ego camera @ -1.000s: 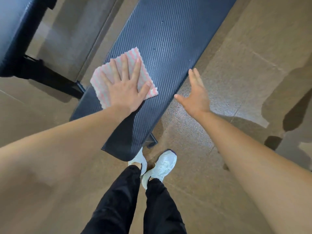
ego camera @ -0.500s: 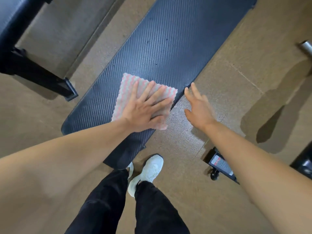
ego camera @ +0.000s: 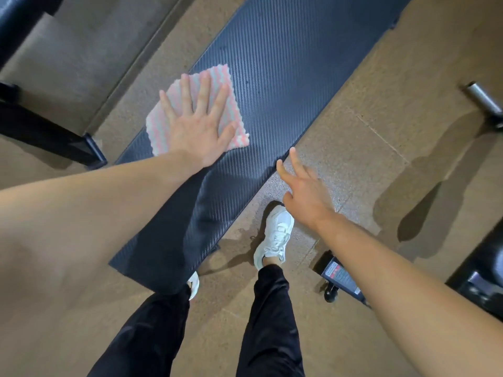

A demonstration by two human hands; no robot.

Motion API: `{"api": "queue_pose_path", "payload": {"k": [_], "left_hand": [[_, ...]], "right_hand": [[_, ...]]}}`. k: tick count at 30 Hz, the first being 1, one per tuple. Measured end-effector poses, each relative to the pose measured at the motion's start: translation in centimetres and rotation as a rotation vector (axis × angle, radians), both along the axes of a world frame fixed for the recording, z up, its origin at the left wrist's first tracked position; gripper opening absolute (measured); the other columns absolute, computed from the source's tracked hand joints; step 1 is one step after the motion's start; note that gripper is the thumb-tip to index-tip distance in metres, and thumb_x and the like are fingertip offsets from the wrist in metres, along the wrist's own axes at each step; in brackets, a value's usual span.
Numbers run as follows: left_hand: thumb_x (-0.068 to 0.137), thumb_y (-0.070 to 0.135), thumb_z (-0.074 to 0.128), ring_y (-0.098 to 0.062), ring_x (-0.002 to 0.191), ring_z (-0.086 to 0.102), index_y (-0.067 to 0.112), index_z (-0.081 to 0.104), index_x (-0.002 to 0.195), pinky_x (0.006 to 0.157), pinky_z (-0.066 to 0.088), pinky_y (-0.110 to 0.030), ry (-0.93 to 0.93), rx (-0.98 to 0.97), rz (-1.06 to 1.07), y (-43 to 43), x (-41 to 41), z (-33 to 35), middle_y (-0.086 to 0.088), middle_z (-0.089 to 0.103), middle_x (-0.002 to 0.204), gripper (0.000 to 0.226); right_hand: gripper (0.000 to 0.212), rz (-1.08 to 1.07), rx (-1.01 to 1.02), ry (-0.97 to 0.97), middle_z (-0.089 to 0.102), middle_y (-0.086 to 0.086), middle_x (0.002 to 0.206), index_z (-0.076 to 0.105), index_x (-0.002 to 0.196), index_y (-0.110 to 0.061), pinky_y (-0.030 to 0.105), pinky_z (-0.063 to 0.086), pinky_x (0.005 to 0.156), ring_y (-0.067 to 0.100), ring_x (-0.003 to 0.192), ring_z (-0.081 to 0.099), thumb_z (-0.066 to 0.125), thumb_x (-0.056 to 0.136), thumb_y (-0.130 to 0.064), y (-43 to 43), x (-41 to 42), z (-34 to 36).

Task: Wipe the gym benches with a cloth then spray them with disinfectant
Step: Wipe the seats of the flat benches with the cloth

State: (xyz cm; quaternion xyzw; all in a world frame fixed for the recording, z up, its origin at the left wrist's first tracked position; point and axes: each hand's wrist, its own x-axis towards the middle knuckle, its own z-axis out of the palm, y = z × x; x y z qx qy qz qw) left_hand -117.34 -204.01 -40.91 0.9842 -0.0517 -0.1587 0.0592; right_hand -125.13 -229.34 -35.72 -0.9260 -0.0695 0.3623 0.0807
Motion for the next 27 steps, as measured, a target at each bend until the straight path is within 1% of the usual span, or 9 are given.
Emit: {"api": "queue_pose_path", "payload": {"k": [2, 5, 8, 11, 14, 16, 20, 24, 27], "left_hand": [[0.103, 0.063, 0.010, -0.042, 0.156, -0.013, 0.029, -0.009, 0.163, 0.119, 0.003, -0.074, 0.018, -0.045, 0.051, -1.6, -0.8, -0.3, -0.007, -0.011, 0.172, 0.072], [0.101, 0.067, 0.015, -0.043, 0.156, -0.014, 0.029, -0.006, 0.164, 0.119, 0.004, -0.073, 0.026, -0.089, 0.025, -4.6, -2.2, -0.5, -0.008, -0.011, 0.172, 0.077], [0.099, 0.070, 0.022, -0.043, 0.156, -0.012, 0.029, 0.004, 0.165, 0.119, 0.004, -0.073, 0.031, -0.142, -0.036, -7.8, -3.8, -0.5, -0.007, -0.006, 0.173, 0.080], [0.101, 0.065, 0.027, -0.043, 0.156, -0.010, 0.032, 0.000, 0.164, 0.117, 0.005, -0.074, 0.045, -0.120, -0.124, -10.6, -5.1, -0.4, -0.002, -0.007, 0.173, 0.076], [0.103, 0.062, 0.027, -0.042, 0.157, -0.006, 0.033, -0.001, 0.164, 0.117, 0.005, -0.074, 0.034, -0.114, -0.136, -11.9, -5.3, -0.2, -0.001, -0.004, 0.173, 0.073], [0.103, 0.062, 0.026, -0.042, 0.157, -0.002, 0.034, 0.005, 0.164, 0.118, 0.006, -0.074, 0.030, -0.116, -0.158, -11.6, -4.5, -0.2, -0.002, 0.002, 0.173, 0.070], [0.102, 0.065, 0.015, -0.039, 0.158, -0.002, 0.038, 0.004, 0.164, 0.119, 0.005, -0.072, 0.036, -0.028, -0.171, -10.1, -0.8, 0.1, -0.004, 0.002, 0.173, 0.068], [0.103, 0.064, 0.012, -0.034, 0.157, -0.015, 0.042, -0.012, 0.161, 0.122, -0.005, -0.067, 0.070, -0.012, 0.001, -8.4, 4.8, 0.2, -0.001, -0.013, 0.172, 0.066], [0.103, 0.064, 0.008, -0.034, 0.156, -0.019, 0.042, -0.015, 0.160, 0.120, -0.002, -0.070, 0.090, -0.005, 0.078, -7.0, 8.8, 0.5, 0.000, -0.017, 0.171, 0.065]], "right_hand": [[0.064, -0.013, 0.115, -0.020, 0.005, -0.006, 0.171, 0.032, 0.158, -0.031, 0.048, 0.031, 0.118, 0.021, 0.148, 0.023, 0.051, 0.099, -0.013, -1.4, 0.8, -0.1], [0.053, -0.108, 0.245, -0.121, 0.041, -0.002, 0.159, 0.050, 0.149, -0.024, 0.046, 0.033, 0.118, 0.024, 0.140, 0.039, 0.058, 0.097, -0.014, -3.7, 2.9, -0.2], [0.051, -0.198, 0.223, -0.258, 0.054, 0.007, 0.149, 0.055, 0.145, -0.014, 0.040, 0.033, 0.117, 0.030, 0.137, 0.046, 0.062, 0.095, -0.019, -5.5, 6.9, -0.8], [0.063, -0.168, 0.127, -0.318, 0.043, 0.008, 0.156, 0.045, 0.151, -0.014, 0.043, 0.032, 0.117, 0.030, 0.141, 0.038, 0.064, 0.094, -0.033, -6.5, 11.6, -0.8], [0.083, -0.119, 0.042, -0.390, 0.014, 0.006, 0.169, 0.030, 0.158, -0.018, 0.048, 0.028, 0.119, 0.031, 0.152, 0.018, 0.068, 0.090, -0.047, -6.8, 15.7, -0.3], [0.096, -0.047, -0.016, -0.362, 0.006, 0.006, 0.170, 0.021, 0.161, -0.020, 0.049, 0.021, 0.124, 0.032, 0.156, 0.006, 0.066, 0.086, -0.060, -7.2, 17.9, -0.5], [0.107, 0.048, -0.072, -0.281, 0.009, 0.008, 0.170, 0.015, 0.161, -0.021, 0.051, 0.018, 0.125, 0.036, 0.156, 0.003, 0.060, 0.081, -0.075, -7.8, 19.7, -1.2], [0.107, 0.080, -0.088, -0.261, 0.009, 0.007, 0.170, 0.014, 0.161, -0.023, 0.051, 0.017, 0.125, 0.035, 0.156, 0.002, 0.058, 0.080, -0.079, -7.9, 20.1, -1.1], [0.107, 0.086, -0.101, -0.236, 0.006, 0.007, 0.170, 0.013, 0.162, -0.024, 0.052, 0.015, 0.126, 0.035, 0.156, 0.001, 0.057, 0.081, -0.079, -7.8, 20.5, -0.9]]}}
